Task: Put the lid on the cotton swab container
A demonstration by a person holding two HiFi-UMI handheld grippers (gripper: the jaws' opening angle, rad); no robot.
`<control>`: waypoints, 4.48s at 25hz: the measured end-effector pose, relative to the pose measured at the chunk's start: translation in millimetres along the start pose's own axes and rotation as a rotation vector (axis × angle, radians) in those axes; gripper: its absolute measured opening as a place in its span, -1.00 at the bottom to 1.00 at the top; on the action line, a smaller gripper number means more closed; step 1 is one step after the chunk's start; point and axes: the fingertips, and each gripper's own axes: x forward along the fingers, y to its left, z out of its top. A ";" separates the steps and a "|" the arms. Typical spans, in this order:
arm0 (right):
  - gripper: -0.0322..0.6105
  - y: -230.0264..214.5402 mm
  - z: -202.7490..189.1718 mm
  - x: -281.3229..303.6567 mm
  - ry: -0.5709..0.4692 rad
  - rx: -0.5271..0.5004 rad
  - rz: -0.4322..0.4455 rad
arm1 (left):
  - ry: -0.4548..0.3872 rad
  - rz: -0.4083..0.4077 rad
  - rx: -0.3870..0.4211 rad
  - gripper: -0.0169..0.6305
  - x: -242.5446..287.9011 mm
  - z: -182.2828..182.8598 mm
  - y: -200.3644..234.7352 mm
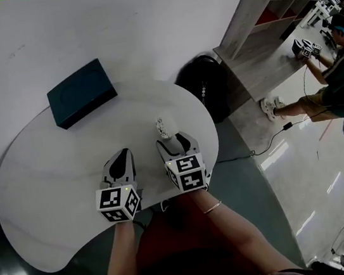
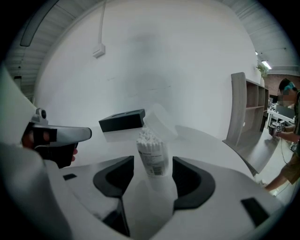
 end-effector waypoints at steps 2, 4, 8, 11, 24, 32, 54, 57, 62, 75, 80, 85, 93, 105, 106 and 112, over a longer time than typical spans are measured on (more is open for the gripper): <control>-0.13 -0.2 1.3 0.0 -0.006 0.001 0.004 | 0.005 0.002 -0.003 -0.87 3.2 -0.9 0.5; -0.13 -1.2 2.7 1.9 -0.010 0.002 0.005 | 0.010 0.004 -0.005 -0.87 5.9 -2.7 1.1; -0.13 -2.1 7.2 9.1 -0.013 0.009 0.006 | 0.017 0.006 -0.013 -0.87 10.8 -5.7 3.2; -0.13 -1.7 8.4 11.3 -0.011 0.000 -0.001 | 0.021 0.009 -0.019 -0.87 11.6 -7.4 3.8; -0.25 -9.9 6.2 13.2 0.002 -0.031 -0.082 | 0.002 0.037 -0.029 -0.87 0.3 -4.4 13.2; -0.26 3.1 11.8 3.3 -0.032 -0.066 -0.006 | -0.033 0.065 -0.023 -0.87 -17.0 1.9 24.3; -0.26 141.2 20.5 -42.4 -0.063 -0.255 0.507 | -0.133 0.097 0.053 -0.87 -97.2 35.7 46.8; -0.26 156.1 16.2 -47.9 -0.051 -0.296 0.553 | -0.144 0.096 0.061 -0.87 -105.7 42.2 48.9; -0.26 178.2 9.8 -57.9 -0.041 -0.338 0.630 | -0.155 0.062 0.086 -0.87 -115.1 55.7 44.9; -0.26 208.3 -5.2 -74.9 -0.016 -0.446 0.703 | -0.030 -0.144 0.251 -0.87 -110.1 84.9 11.6; -0.26 212.0 -5.5 -76.2 -0.021 -0.441 0.697 | 0.034 -0.186 0.304 -0.87 -106.2 74.5 1.0; -0.26 209.0 -6.2 -78.5 -0.017 -0.442 0.688 | 0.056 -0.199 0.289 -0.87 -107.8 61.3 -3.1; -0.26 207.7 -6.7 -79.1 -0.029 -0.405 0.683 | 0.051 -0.186 0.238 -0.87 -119.9 41.7 -2.5; -0.26 208.2 -7.6 -82.0 -0.050 -0.367 0.666 | 0.033 -0.173 0.185 -0.87 -124.5 31.5 -1.0; -0.26 208.5 -6.9 -82.6 -0.053 -0.362 0.664 | 0.031 -0.173 0.184 -0.87 -124.4 31.4 -0.9; -0.26 206.1 -1.5 -83.4 -0.074 -0.351 0.652 | 0.020 -0.174 0.200 -0.87 -122.1 34.5 -5.8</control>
